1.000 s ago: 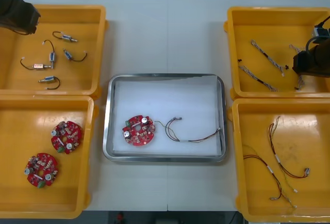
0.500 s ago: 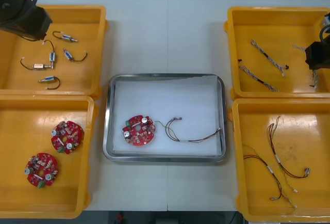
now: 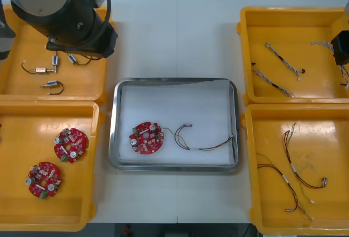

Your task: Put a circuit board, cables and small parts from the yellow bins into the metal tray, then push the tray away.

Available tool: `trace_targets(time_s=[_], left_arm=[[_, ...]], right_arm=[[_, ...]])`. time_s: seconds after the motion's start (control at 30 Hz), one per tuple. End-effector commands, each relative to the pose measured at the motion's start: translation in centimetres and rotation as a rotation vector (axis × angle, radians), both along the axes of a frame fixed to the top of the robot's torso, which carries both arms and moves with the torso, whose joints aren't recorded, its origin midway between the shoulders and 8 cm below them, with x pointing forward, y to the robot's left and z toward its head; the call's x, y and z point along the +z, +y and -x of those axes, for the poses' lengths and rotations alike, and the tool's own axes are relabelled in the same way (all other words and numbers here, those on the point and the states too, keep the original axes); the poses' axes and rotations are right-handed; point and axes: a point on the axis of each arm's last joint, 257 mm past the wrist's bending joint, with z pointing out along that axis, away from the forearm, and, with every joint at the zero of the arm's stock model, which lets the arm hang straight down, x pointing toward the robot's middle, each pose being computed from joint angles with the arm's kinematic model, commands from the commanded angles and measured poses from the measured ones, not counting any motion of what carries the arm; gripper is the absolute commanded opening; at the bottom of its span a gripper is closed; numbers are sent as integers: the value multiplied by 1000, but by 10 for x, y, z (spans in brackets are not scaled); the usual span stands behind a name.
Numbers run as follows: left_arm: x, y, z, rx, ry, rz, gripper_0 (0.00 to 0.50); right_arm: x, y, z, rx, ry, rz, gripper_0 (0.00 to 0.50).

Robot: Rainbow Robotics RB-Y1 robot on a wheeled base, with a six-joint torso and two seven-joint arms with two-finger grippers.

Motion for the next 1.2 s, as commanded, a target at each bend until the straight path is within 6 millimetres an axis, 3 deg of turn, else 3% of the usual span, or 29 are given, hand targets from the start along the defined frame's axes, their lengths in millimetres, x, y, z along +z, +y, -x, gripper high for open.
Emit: trace_targets(time_s=[0.03,0.17,0.37,0.73,1.2], left_arm=[[-20,-30,16,-85,45,-26,0],[-49,-36,25,-100,116,-69,0],[-86,-58,22,-130,156,-72,0],[-130,-75,19,-150,180,-84,0],[-152,-77,20,-158,194,-99,5]], right_arm=[[33,0,-2,77,-66,116,0],[37,18,-4,150,-83,142,0],[38,47,3,265,-123,196,0],[50,97,8,426,-196,240,0],[51,114,12,513,-211,256,0]])
